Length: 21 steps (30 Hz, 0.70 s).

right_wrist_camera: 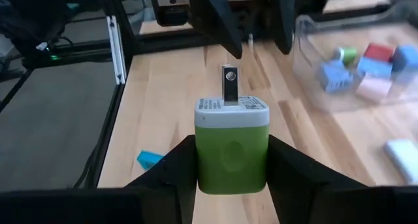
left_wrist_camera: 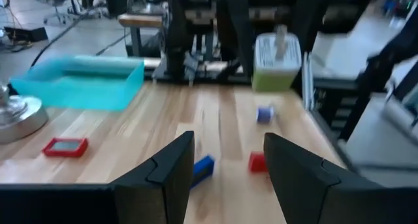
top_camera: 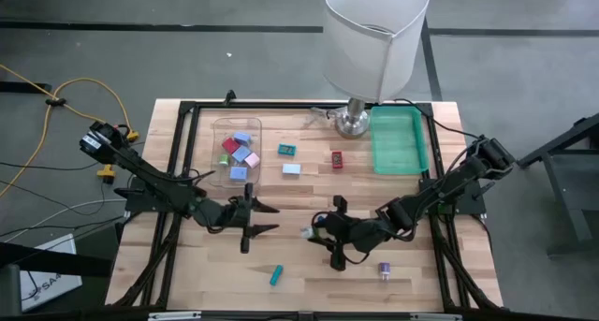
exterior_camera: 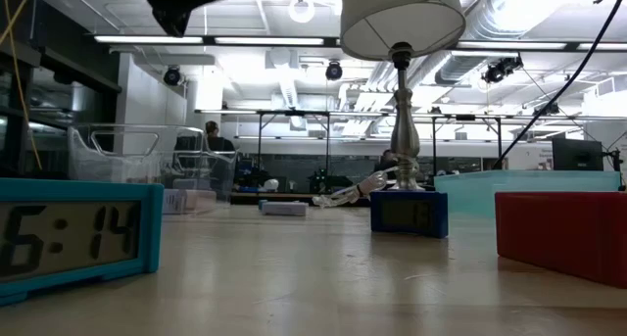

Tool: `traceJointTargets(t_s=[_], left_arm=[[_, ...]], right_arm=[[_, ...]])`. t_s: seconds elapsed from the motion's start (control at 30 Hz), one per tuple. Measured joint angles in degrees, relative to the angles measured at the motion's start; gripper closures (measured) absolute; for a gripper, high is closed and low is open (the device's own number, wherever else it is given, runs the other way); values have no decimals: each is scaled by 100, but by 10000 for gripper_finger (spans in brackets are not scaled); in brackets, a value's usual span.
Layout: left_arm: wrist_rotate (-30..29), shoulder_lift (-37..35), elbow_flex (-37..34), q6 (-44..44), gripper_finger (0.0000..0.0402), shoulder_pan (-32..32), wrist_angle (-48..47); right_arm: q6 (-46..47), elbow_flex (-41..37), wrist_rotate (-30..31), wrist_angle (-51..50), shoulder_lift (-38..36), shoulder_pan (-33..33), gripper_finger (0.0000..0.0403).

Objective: Pick & Place Office items
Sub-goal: Put the green charger adapter into the transparent bin

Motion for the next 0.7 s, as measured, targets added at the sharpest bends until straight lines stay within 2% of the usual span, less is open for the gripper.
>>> traceJointTargets(t_s=[0.3, 0.47, 0.7], left_arm=[[8, 0, 0, -6, 224, 0, 578], [479, 0, 0, 114, 224, 0, 791], [522, 0, 0, 372, 224, 28, 970]], right_arm=[[-724, 0, 113, 633, 0, -86, 264], [-852, 0, 102, 810, 0, -269, 264], [-1100, -2, -241, 1212, 2, -458, 264]])
